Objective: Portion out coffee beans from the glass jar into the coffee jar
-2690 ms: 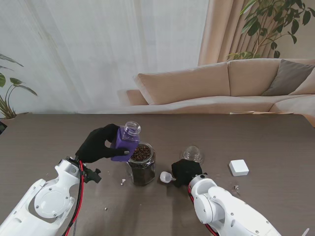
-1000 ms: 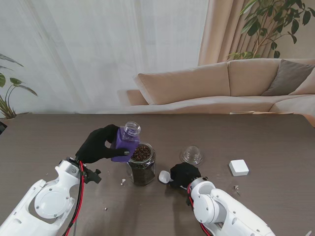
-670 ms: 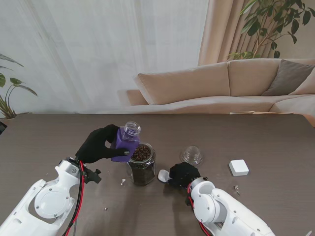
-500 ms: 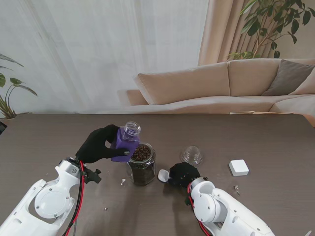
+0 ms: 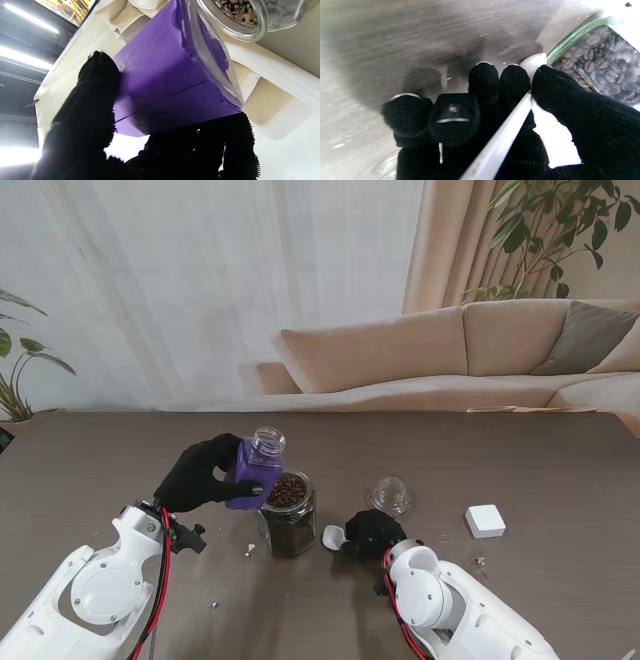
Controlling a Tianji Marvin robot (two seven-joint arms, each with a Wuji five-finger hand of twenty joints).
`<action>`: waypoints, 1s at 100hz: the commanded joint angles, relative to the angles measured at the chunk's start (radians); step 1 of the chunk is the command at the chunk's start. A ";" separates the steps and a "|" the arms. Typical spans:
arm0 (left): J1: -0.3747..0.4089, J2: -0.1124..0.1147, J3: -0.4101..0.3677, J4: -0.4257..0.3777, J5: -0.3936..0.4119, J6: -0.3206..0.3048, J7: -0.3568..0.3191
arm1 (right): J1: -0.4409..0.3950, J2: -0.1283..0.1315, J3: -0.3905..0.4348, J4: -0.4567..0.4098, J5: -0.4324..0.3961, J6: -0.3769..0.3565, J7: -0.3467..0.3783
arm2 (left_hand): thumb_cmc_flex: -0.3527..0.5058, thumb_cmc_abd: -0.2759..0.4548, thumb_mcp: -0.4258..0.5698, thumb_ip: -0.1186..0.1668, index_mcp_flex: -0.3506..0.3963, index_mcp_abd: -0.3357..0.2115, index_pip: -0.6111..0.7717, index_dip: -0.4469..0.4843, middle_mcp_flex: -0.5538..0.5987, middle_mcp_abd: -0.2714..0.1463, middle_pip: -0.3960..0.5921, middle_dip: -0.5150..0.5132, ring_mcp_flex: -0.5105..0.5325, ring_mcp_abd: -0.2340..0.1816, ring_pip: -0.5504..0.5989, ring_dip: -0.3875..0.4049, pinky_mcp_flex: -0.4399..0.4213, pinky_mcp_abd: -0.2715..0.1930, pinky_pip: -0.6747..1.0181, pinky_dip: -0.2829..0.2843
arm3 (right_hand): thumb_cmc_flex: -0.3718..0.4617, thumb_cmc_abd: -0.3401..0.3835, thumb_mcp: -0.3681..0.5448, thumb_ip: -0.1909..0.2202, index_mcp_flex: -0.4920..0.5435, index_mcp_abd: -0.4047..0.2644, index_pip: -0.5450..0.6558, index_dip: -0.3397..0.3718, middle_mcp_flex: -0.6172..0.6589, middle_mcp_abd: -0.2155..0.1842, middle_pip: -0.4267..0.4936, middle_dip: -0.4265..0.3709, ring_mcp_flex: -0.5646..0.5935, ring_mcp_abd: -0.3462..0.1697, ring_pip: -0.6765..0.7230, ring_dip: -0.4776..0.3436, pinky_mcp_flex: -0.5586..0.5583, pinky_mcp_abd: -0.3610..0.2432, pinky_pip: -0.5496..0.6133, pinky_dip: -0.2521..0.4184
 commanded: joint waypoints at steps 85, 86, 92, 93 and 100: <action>0.007 -0.005 -0.004 -0.011 -0.005 0.007 -0.017 | -0.017 0.017 0.000 0.003 0.073 -0.001 0.148 | 0.199 0.146 0.316 0.075 0.069 -0.044 0.408 0.075 0.073 -0.084 0.073 0.021 0.029 0.038 0.006 0.010 -0.018 -0.059 0.058 0.027 | -0.032 0.159 0.011 0.044 0.044 0.102 -0.039 0.125 0.050 0.114 0.083 0.069 0.014 -0.036 0.076 0.027 -0.049 0.022 -0.149 0.112; 0.007 -0.005 -0.004 -0.011 -0.005 0.007 -0.017 | -0.017 0.017 0.000 0.003 0.074 -0.001 0.148 | 0.199 0.146 0.316 0.075 0.069 -0.044 0.408 0.075 0.073 -0.084 0.073 0.021 0.029 0.038 0.006 0.010 -0.018 -0.059 0.058 0.027 | -0.034 0.157 0.014 0.043 0.045 0.100 -0.037 0.125 0.053 0.112 0.083 0.070 0.013 -0.041 0.080 0.029 -0.046 0.019 -0.148 0.112; 0.007 -0.005 -0.005 -0.011 -0.006 0.007 -0.017 | -0.018 0.015 0.002 0.008 0.076 -0.007 0.141 | 0.199 0.147 0.315 0.075 0.069 -0.044 0.408 0.075 0.073 -0.085 0.073 0.021 0.029 0.038 0.007 0.010 -0.019 -0.058 0.058 0.027 | -0.043 0.149 0.026 0.042 0.056 0.095 -0.028 0.132 0.067 0.107 0.086 0.077 0.014 -0.056 0.099 0.039 -0.028 0.013 -0.140 0.114; 0.007 -0.005 -0.005 -0.011 -0.005 0.007 -0.017 | -0.018 0.014 0.002 0.009 0.077 -0.008 0.139 | 0.199 0.147 0.315 0.075 0.069 -0.044 0.408 0.075 0.073 -0.085 0.073 0.021 0.029 0.038 0.007 0.010 -0.019 -0.058 0.058 0.027 | -0.044 0.147 0.028 0.043 0.058 0.095 -0.027 0.133 0.069 0.106 0.087 0.078 0.015 -0.057 0.103 0.040 -0.024 0.013 -0.138 0.114; 0.007 -0.006 -0.005 -0.010 -0.005 0.006 -0.014 | -0.020 0.013 0.006 0.009 0.092 -0.007 0.141 | 0.199 0.146 0.315 0.075 0.069 -0.044 0.408 0.075 0.073 -0.086 0.074 0.021 0.030 0.037 0.007 0.010 -0.018 -0.058 0.058 0.027 | -0.051 0.128 0.044 0.039 0.066 0.088 -0.023 0.141 0.081 0.102 0.083 0.086 0.014 -0.069 0.117 0.049 -0.010 0.006 -0.133 0.115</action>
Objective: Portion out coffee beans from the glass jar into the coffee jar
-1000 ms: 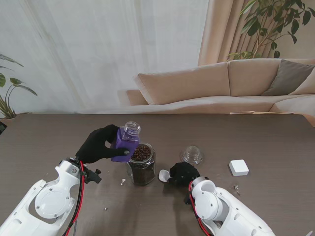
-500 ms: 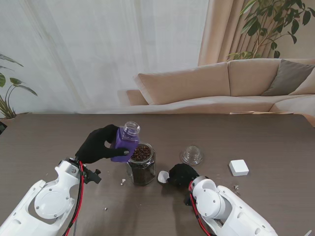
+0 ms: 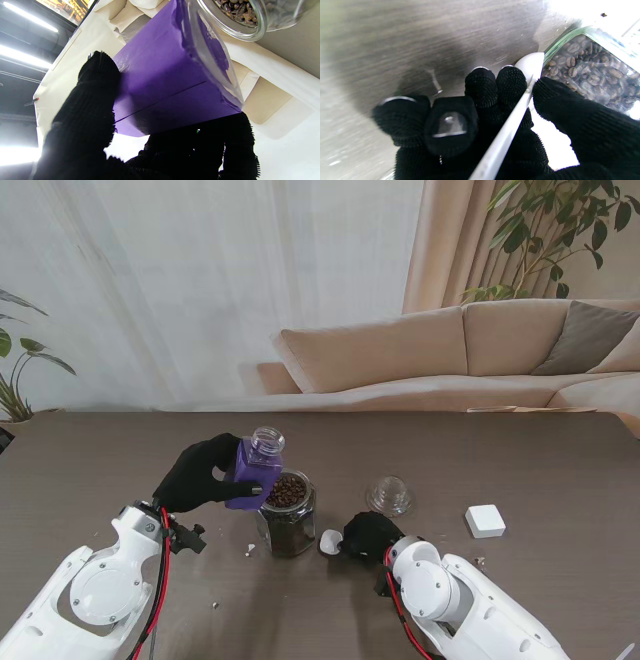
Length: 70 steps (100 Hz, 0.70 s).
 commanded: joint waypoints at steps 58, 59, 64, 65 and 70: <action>0.014 -0.007 -0.015 -0.016 0.002 0.002 -0.007 | -0.068 -0.010 0.059 -0.033 0.091 0.041 0.035 | 0.198 0.146 0.315 0.075 0.070 -0.044 0.407 0.075 0.073 -0.086 0.074 0.018 0.031 0.038 0.007 0.009 -0.017 -0.057 0.059 0.027 | -0.003 -0.026 0.003 0.039 0.096 0.020 0.003 0.053 0.125 0.062 -0.005 0.063 0.015 -0.128 0.071 0.040 -0.065 -0.019 -0.079 0.043; 0.015 -0.007 -0.015 -0.016 0.002 0.002 -0.006 | -0.069 -0.010 0.061 -0.037 0.091 0.043 0.036 | 0.197 0.146 0.314 0.074 0.070 -0.044 0.407 0.075 0.073 -0.086 0.074 0.018 0.030 0.038 0.007 0.009 -0.017 -0.057 0.059 0.027 | -0.003 -0.026 0.003 0.039 0.096 0.020 0.003 0.053 0.124 0.062 -0.005 0.063 0.015 -0.128 0.071 0.040 -0.065 -0.019 -0.079 0.043; 0.016 -0.007 -0.018 -0.018 0.001 0.002 -0.006 | -0.077 -0.006 0.074 -0.061 0.089 0.055 0.044 | 0.198 0.146 0.315 0.075 0.070 -0.044 0.408 0.075 0.074 -0.086 0.074 0.018 0.029 0.037 0.006 0.008 -0.017 -0.057 0.058 0.027 | -0.007 -0.022 0.003 0.039 0.095 0.018 0.002 0.055 0.121 0.059 -0.006 0.065 0.015 -0.135 0.069 0.039 -0.066 -0.021 -0.080 0.043; 0.017 -0.007 -0.018 -0.018 0.000 0.002 -0.005 | -0.078 -0.005 0.077 -0.065 0.089 0.057 0.046 | 0.198 0.147 0.315 0.075 0.070 -0.044 0.408 0.075 0.073 -0.086 0.074 0.018 0.028 0.037 0.006 0.008 -0.017 -0.057 0.058 0.027 | -0.007 -0.022 0.002 0.039 0.094 0.017 0.002 0.056 0.120 0.057 -0.006 0.066 0.015 -0.135 0.068 0.039 -0.066 -0.021 -0.080 0.043; 0.018 -0.008 -0.021 -0.019 -0.001 0.002 -0.004 | -0.086 -0.001 0.091 -0.090 0.085 0.067 0.055 | 0.199 0.147 0.315 0.075 0.069 -0.044 0.407 0.075 0.073 -0.085 0.074 0.018 0.029 0.039 0.006 0.008 -0.017 -0.057 0.058 0.027 | -0.010 -0.020 0.000 0.038 0.090 0.012 0.001 0.061 0.117 0.054 -0.005 0.069 0.016 -0.144 0.065 0.038 -0.069 -0.026 -0.082 0.043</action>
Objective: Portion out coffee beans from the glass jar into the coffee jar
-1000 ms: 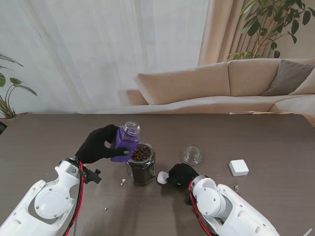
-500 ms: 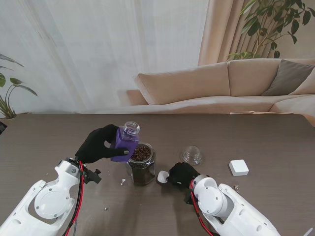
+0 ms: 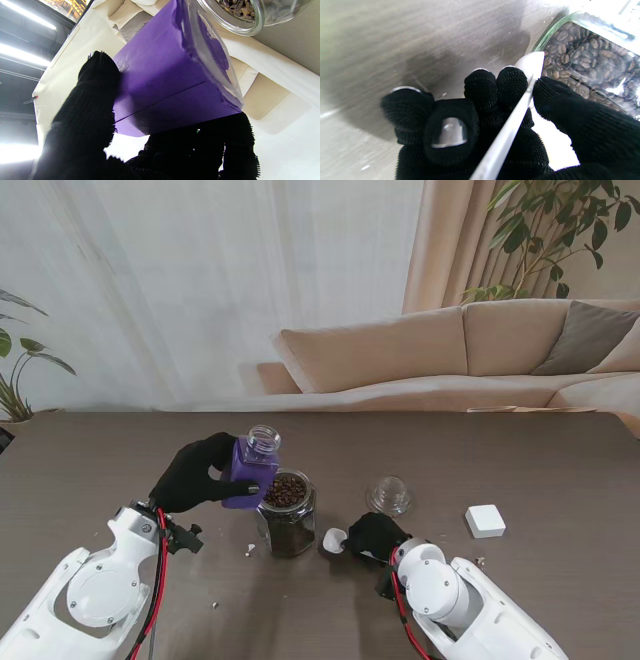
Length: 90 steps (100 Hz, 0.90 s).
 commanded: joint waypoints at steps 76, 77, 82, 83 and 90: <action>0.018 -0.004 -0.018 -0.009 0.005 0.030 -0.018 | 0.070 0.043 0.109 -0.264 -0.140 0.133 0.133 | 0.200 0.147 0.315 0.075 0.070 -0.042 0.407 0.075 0.072 -0.083 0.074 0.018 0.028 0.039 0.006 0.009 -0.019 -0.056 0.057 0.026 | -0.009 -0.004 -0.028 0.023 0.009 -0.022 0.003 0.052 0.043 0.030 0.009 0.044 0.007 -0.169 0.000 -0.002 -0.060 0.003 -0.023 0.016; 0.018 -0.004 -0.018 -0.010 0.006 0.031 -0.018 | 0.074 0.043 0.108 -0.265 -0.141 0.134 0.134 | 0.200 0.146 0.316 0.075 0.070 -0.042 0.407 0.076 0.072 -0.083 0.074 0.018 0.028 0.039 0.005 0.009 -0.019 -0.056 0.057 0.026 | -0.010 -0.004 -0.028 0.023 0.008 -0.023 0.003 0.052 0.043 0.030 0.009 0.044 0.007 -0.170 0.000 -0.002 -0.060 0.002 -0.023 0.016; 0.021 -0.004 -0.019 -0.010 0.008 0.034 -0.016 | 0.092 0.042 0.100 -0.267 -0.143 0.145 0.136 | 0.201 0.146 0.316 0.075 0.070 -0.042 0.406 0.075 0.072 -0.083 0.074 0.018 0.028 0.040 0.005 0.009 -0.019 -0.056 0.057 0.026 | -0.008 -0.006 -0.028 0.021 0.003 -0.029 0.004 0.055 0.039 0.028 0.009 0.045 0.008 -0.177 -0.002 -0.003 -0.061 0.001 -0.024 0.016; 0.021 -0.004 -0.020 -0.010 0.008 0.035 -0.016 | 0.096 0.042 0.098 -0.268 -0.144 0.147 0.137 | 0.201 0.146 0.316 0.075 0.070 -0.042 0.406 0.075 0.072 -0.083 0.074 0.019 0.027 0.040 0.005 0.009 -0.020 -0.056 0.057 0.026 | -0.009 -0.005 -0.028 0.021 0.004 -0.029 0.005 0.056 0.039 0.028 0.010 0.046 0.007 -0.176 -0.003 -0.004 -0.061 0.001 -0.024 0.016; 0.027 -0.004 -0.023 -0.011 0.012 0.038 -0.013 | 0.124 0.041 0.083 -0.268 -0.155 0.161 0.139 | 0.200 0.147 0.315 0.075 0.070 -0.042 0.406 0.075 0.072 -0.083 0.074 0.019 0.028 0.039 0.005 0.009 -0.020 -0.056 0.057 0.027 | -0.011 -0.004 -0.029 0.018 -0.001 -0.036 0.006 0.058 0.030 0.021 0.011 0.048 0.008 -0.177 -0.006 -0.005 -0.065 -0.003 -0.027 0.016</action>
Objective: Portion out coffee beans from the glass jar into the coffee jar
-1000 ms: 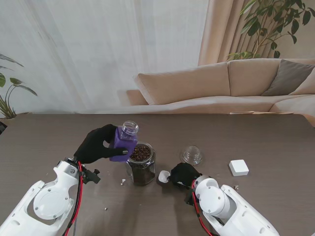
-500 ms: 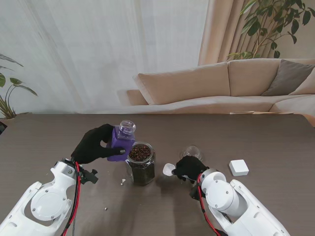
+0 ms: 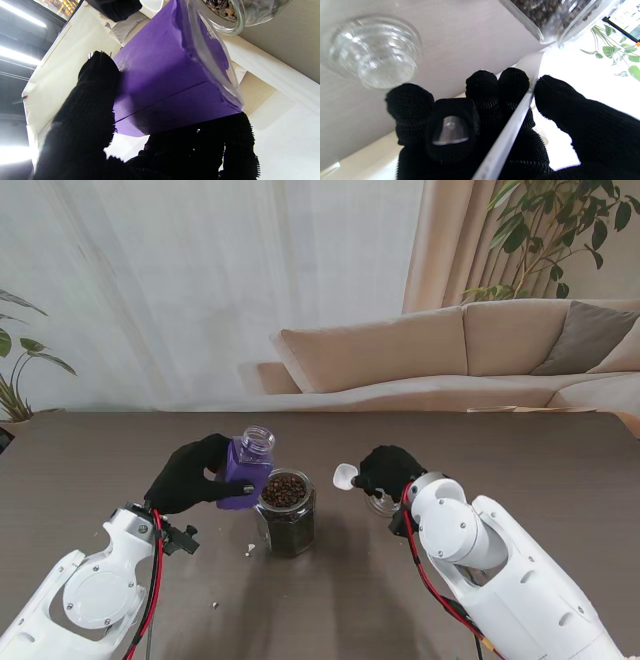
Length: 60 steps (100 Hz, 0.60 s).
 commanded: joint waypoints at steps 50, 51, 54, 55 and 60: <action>0.035 -0.003 -0.020 -0.003 0.012 0.020 -0.009 | 0.140 -0.016 -0.136 -0.028 -0.133 -0.030 -0.020 | 0.200 0.146 0.316 0.075 0.071 -0.041 0.405 0.076 0.072 -0.082 0.073 0.019 0.026 0.041 0.005 0.009 -0.022 -0.055 0.057 0.027 | -0.033 0.001 0.005 0.007 -0.022 -0.049 0.015 0.041 0.013 0.007 0.032 0.032 0.009 -0.190 -0.003 -0.009 0.004 -0.029 -0.009 0.018; 0.036 -0.003 -0.020 -0.003 0.013 0.020 -0.009 | 0.141 -0.016 -0.138 -0.028 -0.134 -0.031 -0.020 | 0.200 0.146 0.316 0.075 0.071 -0.041 0.406 0.076 0.072 -0.082 0.073 0.019 0.027 0.041 0.005 0.009 -0.022 -0.056 0.057 0.027 | -0.033 0.001 0.006 0.007 -0.022 -0.049 0.015 0.041 0.013 0.007 0.032 0.032 0.009 -0.191 -0.003 -0.009 0.004 -0.029 -0.009 0.018; 0.038 -0.003 -0.022 -0.004 0.014 0.020 -0.008 | 0.145 -0.017 -0.146 -0.028 -0.135 -0.035 -0.021 | 0.199 0.147 0.316 0.075 0.071 -0.041 0.405 0.075 0.072 -0.082 0.072 0.018 0.027 0.041 0.005 0.009 -0.022 -0.056 0.057 0.028 | -0.033 -0.001 0.009 0.006 -0.022 -0.049 0.015 0.042 0.013 0.006 0.033 0.032 0.009 -0.186 -0.002 -0.009 0.004 -0.029 -0.009 0.018; 0.039 -0.004 -0.022 -0.005 0.014 0.020 -0.008 | 0.146 -0.017 -0.149 -0.027 -0.135 -0.036 -0.021 | 0.199 0.146 0.316 0.075 0.071 -0.041 0.405 0.075 0.072 -0.082 0.072 0.018 0.027 0.041 0.005 0.009 -0.022 -0.056 0.057 0.028 | -0.034 -0.002 0.010 0.005 -0.022 -0.049 0.015 0.042 0.013 0.005 0.033 0.032 0.009 -0.187 -0.002 -0.009 0.004 -0.029 -0.009 0.018; 0.042 -0.004 -0.025 -0.006 0.016 0.019 -0.006 | 0.152 -0.018 -0.163 -0.026 -0.139 -0.041 -0.023 | 0.200 0.147 0.316 0.075 0.070 -0.041 0.404 0.075 0.073 -0.081 0.073 0.019 0.026 0.041 0.005 0.009 -0.022 -0.056 0.057 0.028 | -0.035 -0.002 0.013 0.004 -0.025 -0.053 0.016 0.044 0.012 0.004 0.034 0.031 0.009 -0.189 -0.003 -0.009 0.004 -0.029 -0.009 0.018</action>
